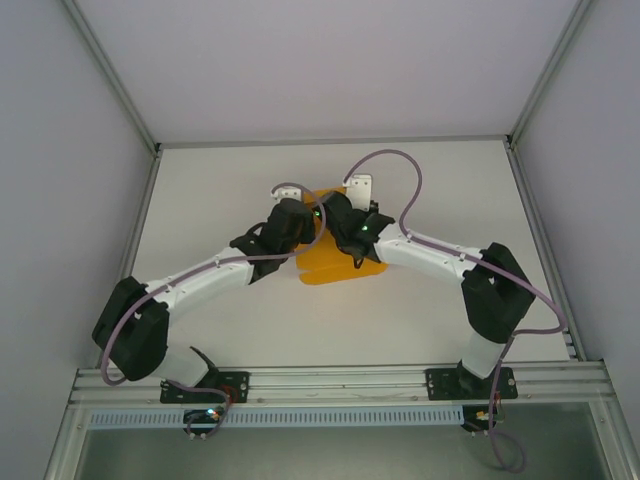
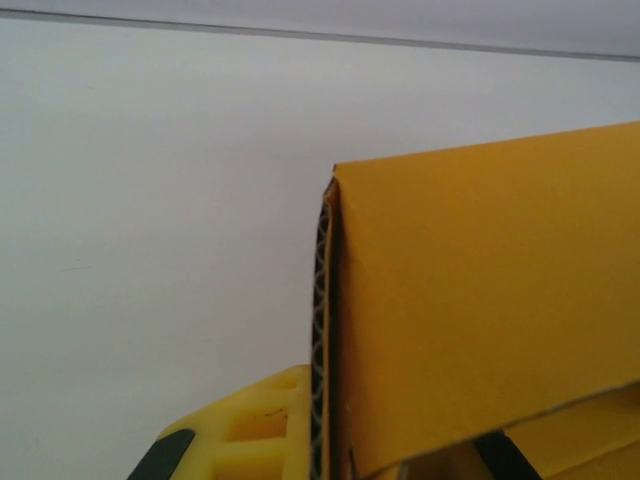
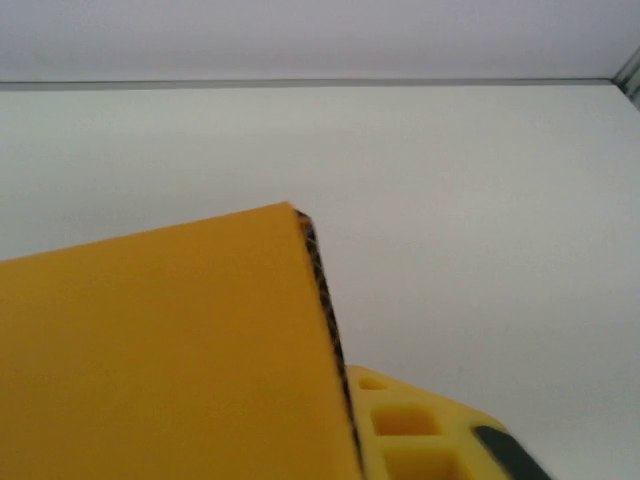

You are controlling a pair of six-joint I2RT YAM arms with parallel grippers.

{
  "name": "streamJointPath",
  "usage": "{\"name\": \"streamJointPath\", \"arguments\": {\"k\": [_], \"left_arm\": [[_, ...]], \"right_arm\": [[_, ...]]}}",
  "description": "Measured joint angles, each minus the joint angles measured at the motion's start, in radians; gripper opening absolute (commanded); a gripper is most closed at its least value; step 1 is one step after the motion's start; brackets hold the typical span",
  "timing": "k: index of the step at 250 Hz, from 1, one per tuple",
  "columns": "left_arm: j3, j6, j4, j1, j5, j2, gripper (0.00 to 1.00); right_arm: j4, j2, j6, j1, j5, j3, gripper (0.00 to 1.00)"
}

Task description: Assemble paper box

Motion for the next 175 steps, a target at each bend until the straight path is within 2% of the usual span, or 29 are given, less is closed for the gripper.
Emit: {"name": "streamJointPath", "arguments": {"k": [13, 30, 61, 81, 106, 136, 175], "left_arm": [[0.0, -0.005, -0.016, 0.002, -0.011, 0.0, 0.0], [0.0, -0.01, -0.035, 0.003, -0.031, 0.0, 0.0], [0.0, -0.009, -0.05, 0.019, -0.057, 0.0, 0.0], [0.0, -0.01, -0.051, 0.032, -0.068, 0.0, 0.0], [0.0, -0.01, -0.045, 0.058, -0.075, 0.0, 0.0], [0.0, -0.009, -0.039, 0.095, -0.056, 0.0, 0.0], [0.0, 0.002, -0.047, 0.136, -0.032, 0.0, 0.0]], "right_arm": [[0.09, -0.028, -0.048, -0.006, -0.035, -0.066, 0.33], [0.224, -0.078, -0.122, -0.021, -0.112, -0.163, 0.47], [0.419, -0.164, -0.248, -0.104, -0.386, -0.311, 0.71], [0.48, -0.189, -0.319, -0.158, -0.579, -0.351, 0.83], [0.517, -0.213, -0.375, -0.188, -0.757, -0.378, 0.98], [0.548, -0.272, -0.397, -0.187, -0.874, -0.417, 0.99], [0.564, -0.382, -0.374, -0.189, -0.849, -0.466, 1.0]]}}
